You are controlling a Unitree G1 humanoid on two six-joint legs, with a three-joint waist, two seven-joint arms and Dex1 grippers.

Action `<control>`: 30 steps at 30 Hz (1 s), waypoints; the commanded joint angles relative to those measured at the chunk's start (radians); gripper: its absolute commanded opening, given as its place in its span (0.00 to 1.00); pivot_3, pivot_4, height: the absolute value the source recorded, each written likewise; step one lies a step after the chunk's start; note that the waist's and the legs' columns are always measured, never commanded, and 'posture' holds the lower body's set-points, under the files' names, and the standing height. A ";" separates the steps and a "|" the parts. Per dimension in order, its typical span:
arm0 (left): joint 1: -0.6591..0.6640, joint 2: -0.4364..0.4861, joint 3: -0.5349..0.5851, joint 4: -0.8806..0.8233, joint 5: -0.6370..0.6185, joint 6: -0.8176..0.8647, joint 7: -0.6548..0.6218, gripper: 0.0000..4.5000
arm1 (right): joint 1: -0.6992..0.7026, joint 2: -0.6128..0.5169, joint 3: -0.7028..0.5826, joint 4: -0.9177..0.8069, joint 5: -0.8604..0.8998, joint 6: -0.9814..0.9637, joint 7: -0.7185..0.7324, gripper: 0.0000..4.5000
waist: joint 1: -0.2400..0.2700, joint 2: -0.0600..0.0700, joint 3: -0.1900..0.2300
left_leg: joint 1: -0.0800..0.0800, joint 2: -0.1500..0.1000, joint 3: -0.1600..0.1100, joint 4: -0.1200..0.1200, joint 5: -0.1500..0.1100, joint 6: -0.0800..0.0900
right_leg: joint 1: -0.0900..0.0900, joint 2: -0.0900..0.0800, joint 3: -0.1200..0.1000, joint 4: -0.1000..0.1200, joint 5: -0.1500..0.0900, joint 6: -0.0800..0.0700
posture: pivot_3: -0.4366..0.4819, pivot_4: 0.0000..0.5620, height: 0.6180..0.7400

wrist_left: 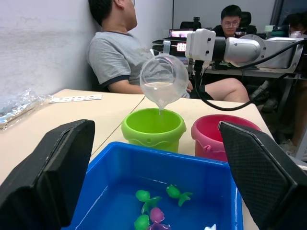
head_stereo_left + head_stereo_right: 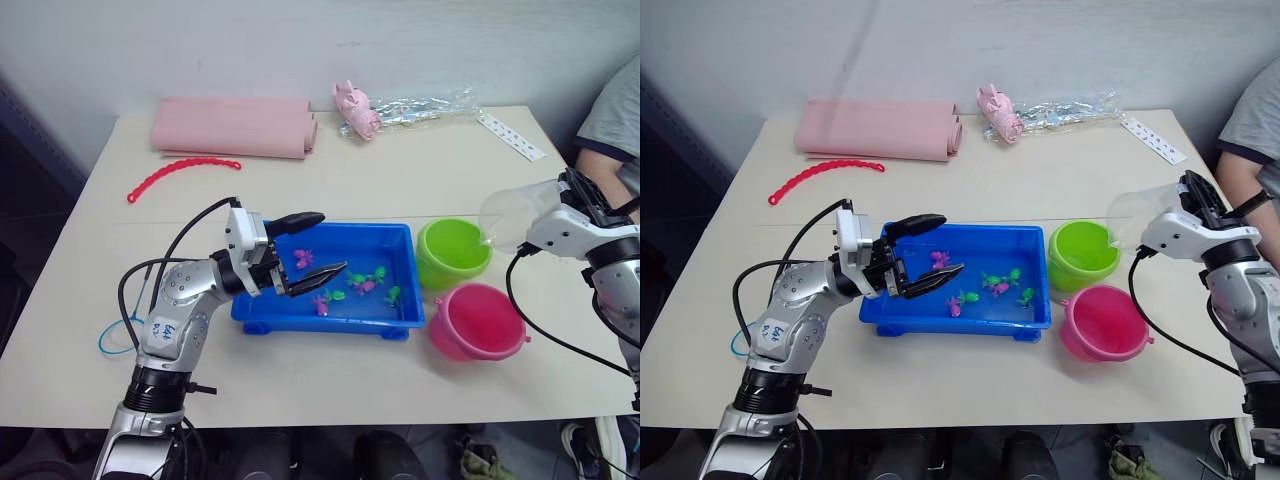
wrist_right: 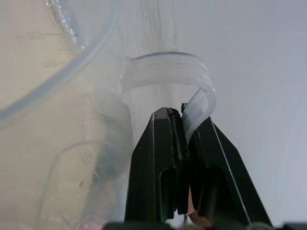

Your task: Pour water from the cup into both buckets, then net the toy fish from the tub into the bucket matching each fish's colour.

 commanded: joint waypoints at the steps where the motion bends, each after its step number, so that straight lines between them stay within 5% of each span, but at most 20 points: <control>1: -0.011 -0.006 0.001 -0.011 0.002 -0.023 0.004 1.00 | -0.021 -0.033 -0.020 -0.022 -0.022 -0.018 -0.041 0.00 | 0.000 0.000 0.000 | 0.000 0.000 0.000 0.000 0.000 0.000 | 0.000 0.000 0.000 0.000 0.000 0.000 | 0.48 0.27 1.00; 22: -0.011 -0.007 0.003 -0.006 0.002 -0.048 -0.004 1.00 | -0.049 -0.052 -0.007 -0.033 -0.124 -0.036 -0.147 0.00 | 0.000 0.000 0.000 | 0.000 0.000 0.000 0.000 0.000 0.000 | 0.000 0.000 0.000 0.000 0.000 0.000 | 0.48 0.27 1.00; 30: -0.015 -0.010 0.014 -0.039 -0.028 -0.043 -0.014 1.00 | -0.036 -0.019 -0.063 -0.084 -0.002 -0.043 -0.114 0.00 | -0.001 0.000 0.000 | 0.000 0.000 0.000 0.000 0.000 0.000 | 0.000 0.000 0.000 0.000 0.000 0.000 | 0.48 0.27 1.00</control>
